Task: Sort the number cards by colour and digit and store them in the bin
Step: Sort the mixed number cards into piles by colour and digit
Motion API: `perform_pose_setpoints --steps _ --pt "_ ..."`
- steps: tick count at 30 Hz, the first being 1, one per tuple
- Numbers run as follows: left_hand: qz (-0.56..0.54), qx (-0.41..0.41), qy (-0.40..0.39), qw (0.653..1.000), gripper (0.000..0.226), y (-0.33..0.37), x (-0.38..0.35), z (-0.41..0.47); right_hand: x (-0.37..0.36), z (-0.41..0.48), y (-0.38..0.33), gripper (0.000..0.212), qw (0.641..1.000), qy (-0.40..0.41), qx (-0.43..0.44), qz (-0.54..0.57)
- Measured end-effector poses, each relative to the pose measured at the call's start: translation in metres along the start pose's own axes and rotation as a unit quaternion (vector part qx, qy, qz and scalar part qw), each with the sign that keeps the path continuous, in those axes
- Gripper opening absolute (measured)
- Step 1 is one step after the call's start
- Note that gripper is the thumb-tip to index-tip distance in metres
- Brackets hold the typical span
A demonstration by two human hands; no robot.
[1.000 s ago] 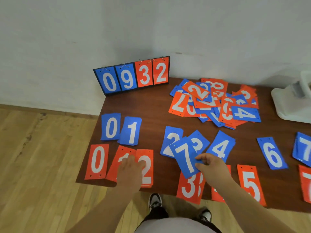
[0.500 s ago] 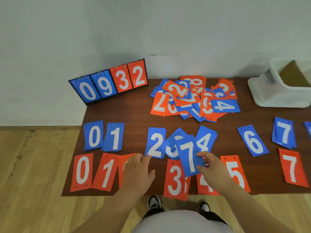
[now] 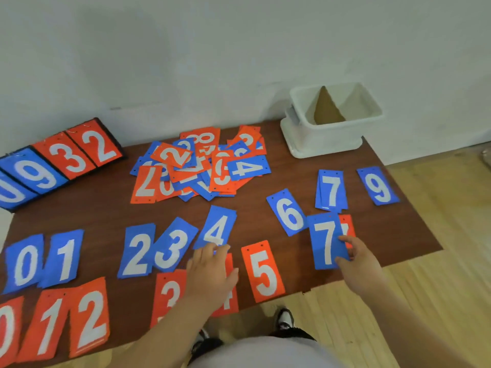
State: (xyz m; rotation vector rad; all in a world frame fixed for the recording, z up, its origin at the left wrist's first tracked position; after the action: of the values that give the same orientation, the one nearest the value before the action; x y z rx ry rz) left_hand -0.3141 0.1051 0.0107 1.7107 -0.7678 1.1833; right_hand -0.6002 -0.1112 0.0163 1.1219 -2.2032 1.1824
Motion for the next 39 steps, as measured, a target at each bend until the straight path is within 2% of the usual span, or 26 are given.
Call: perform_pose_setpoints --steps 3,6,11,14,18,24,33,37,39 --pt "-0.003 0.013 0.002 1.0 0.061 0.033 -0.005 0.013 0.025 0.034 0.012 0.053 0.999 0.02 -0.003 -0.044" --pt "0.0 0.019 0.007 1.0 0.055 0.056 -0.008 0.021 0.029 0.057 0.016 0.054 0.991 0.003 -0.006 -0.132" --pt "0.014 0.025 0.004 1.0 0.052 0.077 -0.01 0.026 0.031 0.066 0.019 0.055 0.954 0.012 0.002 -0.298" --pt "0.011 0.043 0.008 0.999 0.053 0.079 -0.008 0.029 0.034 0.067 0.014 0.057 0.952 0.027 0.022 -0.303" --pt "0.01 0.089 0.02 0.996 0.057 0.071 0.002 0.031 0.024 0.064 -0.014 0.06 0.962 0.003 0.094 -0.256" --pt "-0.001 0.164 0.038 0.986 0.056 0.035 0.018 0.022 -0.014 0.06 -0.081 0.061 0.958 -0.044 0.169 -0.226" --pt "-0.021 0.272 0.059 0.96 0.063 -0.08 0.052 0.046 -0.084 0.082 -0.192 0.057 0.953 -0.08 0.19 -0.221" --pt "-0.039 0.298 0.086 0.95 0.066 -0.139 0.067 0.078 -0.117 0.108 -0.249 0.059 0.942 -0.068 0.211 -0.251" --pt "-0.035 0.32 0.073 0.944 0.069 -0.167 0.074 0.096 -0.134 0.123 -0.271 0.06 0.933 -0.049 0.214 -0.285"
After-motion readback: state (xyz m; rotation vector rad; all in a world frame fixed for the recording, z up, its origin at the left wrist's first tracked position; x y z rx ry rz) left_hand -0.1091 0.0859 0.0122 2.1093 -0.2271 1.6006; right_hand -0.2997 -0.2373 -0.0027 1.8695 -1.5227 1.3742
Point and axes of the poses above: each hand's wrist, its own z-axis towards the middle knuckle, its own x-axis out of the back of the hand, y = z × x, the point moved 5 cm from there along z, towards the middle knuckle, and after that the axes turned 13 degrees about -x, right-handed, at the moved point
